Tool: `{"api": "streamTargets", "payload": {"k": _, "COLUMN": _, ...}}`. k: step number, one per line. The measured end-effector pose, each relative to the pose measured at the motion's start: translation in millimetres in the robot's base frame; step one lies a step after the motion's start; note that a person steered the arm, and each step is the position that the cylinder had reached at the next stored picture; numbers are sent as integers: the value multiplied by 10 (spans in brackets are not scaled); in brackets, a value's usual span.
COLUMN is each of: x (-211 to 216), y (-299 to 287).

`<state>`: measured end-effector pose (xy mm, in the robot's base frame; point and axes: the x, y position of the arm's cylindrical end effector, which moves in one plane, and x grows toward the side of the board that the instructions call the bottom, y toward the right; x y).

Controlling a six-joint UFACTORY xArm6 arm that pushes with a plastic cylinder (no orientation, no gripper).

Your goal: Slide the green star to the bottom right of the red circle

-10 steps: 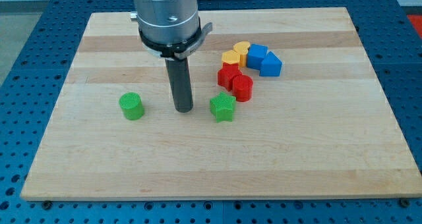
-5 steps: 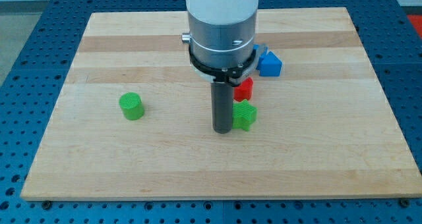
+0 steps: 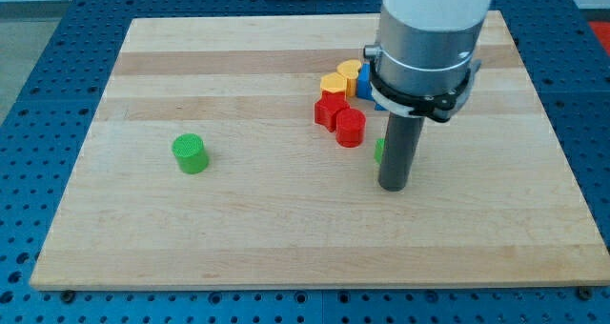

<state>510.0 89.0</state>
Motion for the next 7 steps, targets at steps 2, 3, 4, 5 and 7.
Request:
{"api": "streamTargets", "payload": {"k": 2, "x": -82, "y": 15}}
{"api": "streamTargets", "payload": {"k": 3, "x": -173, "y": 15}}
{"api": "streamTargets", "payload": {"k": 4, "x": -236, "y": 15}}
{"api": "streamTargets", "payload": {"k": 5, "x": -238, "y": 15}}
{"api": "streamTargets", "payload": {"k": 7, "x": -238, "y": 305}}
